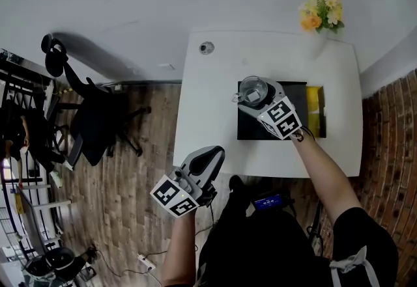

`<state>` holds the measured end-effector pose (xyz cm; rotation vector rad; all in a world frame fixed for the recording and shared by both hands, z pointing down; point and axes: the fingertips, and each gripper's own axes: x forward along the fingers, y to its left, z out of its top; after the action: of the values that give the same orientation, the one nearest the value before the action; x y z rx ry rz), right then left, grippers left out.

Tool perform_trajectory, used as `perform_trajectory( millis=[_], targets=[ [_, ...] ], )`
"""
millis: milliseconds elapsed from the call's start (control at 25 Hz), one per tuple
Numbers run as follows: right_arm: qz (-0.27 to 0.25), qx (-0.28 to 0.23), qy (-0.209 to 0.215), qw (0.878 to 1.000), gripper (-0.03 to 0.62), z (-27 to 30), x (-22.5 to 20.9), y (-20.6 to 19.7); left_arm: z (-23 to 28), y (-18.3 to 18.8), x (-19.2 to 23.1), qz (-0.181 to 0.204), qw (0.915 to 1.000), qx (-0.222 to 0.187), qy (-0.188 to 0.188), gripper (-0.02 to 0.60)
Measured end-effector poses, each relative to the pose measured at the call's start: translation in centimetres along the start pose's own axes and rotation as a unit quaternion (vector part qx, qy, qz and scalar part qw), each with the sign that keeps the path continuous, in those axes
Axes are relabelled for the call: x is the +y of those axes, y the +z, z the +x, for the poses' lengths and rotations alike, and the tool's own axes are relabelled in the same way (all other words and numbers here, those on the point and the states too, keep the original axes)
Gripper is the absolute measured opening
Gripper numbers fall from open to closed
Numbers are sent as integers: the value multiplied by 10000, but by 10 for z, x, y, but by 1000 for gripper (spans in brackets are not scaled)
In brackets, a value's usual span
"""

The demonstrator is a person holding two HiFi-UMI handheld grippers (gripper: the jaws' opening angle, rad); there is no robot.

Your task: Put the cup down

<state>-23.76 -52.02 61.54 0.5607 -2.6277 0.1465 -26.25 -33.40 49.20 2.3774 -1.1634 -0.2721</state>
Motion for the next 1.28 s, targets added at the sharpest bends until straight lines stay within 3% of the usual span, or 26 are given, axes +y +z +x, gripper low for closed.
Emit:
perform_trajectory(
  millis=[520,960,1080,1280],
  targets=[
    [138,121,-3,9998,420,-44,9,-13,4,-3,-5,53,9999,32,-119,9],
    [1075,-112,-25,9941,416,-98,18,-18,8,-12,-17,149,9996,72,-235,9],
    [1402,-336,-32,9896,367,-114,22,-11,9,-15,-23,161,9994,96,-293,9],
    [1989,-853,-103,9762,193,-144,24,4,11,-18,-31,200,9990,104,-397,9]
  ],
)
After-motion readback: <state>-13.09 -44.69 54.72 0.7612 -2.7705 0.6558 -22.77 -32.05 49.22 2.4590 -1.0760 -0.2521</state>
